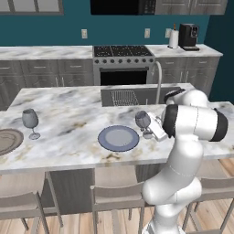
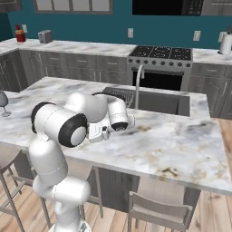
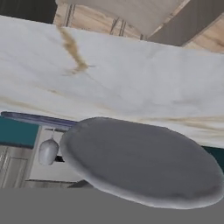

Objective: Retrieve the wine glasses from the counter and place one next to each plate.

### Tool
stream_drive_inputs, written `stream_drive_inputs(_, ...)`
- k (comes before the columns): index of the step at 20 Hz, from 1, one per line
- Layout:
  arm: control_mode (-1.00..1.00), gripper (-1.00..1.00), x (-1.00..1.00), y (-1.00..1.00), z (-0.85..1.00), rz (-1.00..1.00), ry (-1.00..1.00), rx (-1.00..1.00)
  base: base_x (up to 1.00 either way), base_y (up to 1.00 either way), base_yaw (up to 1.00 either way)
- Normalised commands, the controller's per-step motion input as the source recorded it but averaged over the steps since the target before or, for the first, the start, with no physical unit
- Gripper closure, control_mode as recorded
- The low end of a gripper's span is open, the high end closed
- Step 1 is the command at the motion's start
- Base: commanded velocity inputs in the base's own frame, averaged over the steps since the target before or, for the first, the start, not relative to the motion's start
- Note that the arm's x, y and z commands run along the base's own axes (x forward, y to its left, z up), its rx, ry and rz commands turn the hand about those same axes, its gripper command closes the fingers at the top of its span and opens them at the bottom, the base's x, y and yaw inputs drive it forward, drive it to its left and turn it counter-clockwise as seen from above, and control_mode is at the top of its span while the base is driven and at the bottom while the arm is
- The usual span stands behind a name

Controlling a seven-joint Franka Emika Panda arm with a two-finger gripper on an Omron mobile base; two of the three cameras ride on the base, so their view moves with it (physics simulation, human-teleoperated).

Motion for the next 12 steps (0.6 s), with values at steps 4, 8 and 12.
stream_drive_inputs(4, -1.00, 1.00, 0.29, -0.31, -0.52, 0.00, -0.01, 0.00, 0.00, 0.00, 0.00)
stream_drive_inputs(8, -1.00, 1.00, 0.27, -0.41, -0.52, 0.00, 0.00, 0.00, 0.00, 0.00, 0.00)
stream_drive_inputs(12, -1.00, 1.00, 0.18, -0.37, -0.58, 0.00, 0.00, 0.00, 0.00, 0.00, 0.00)
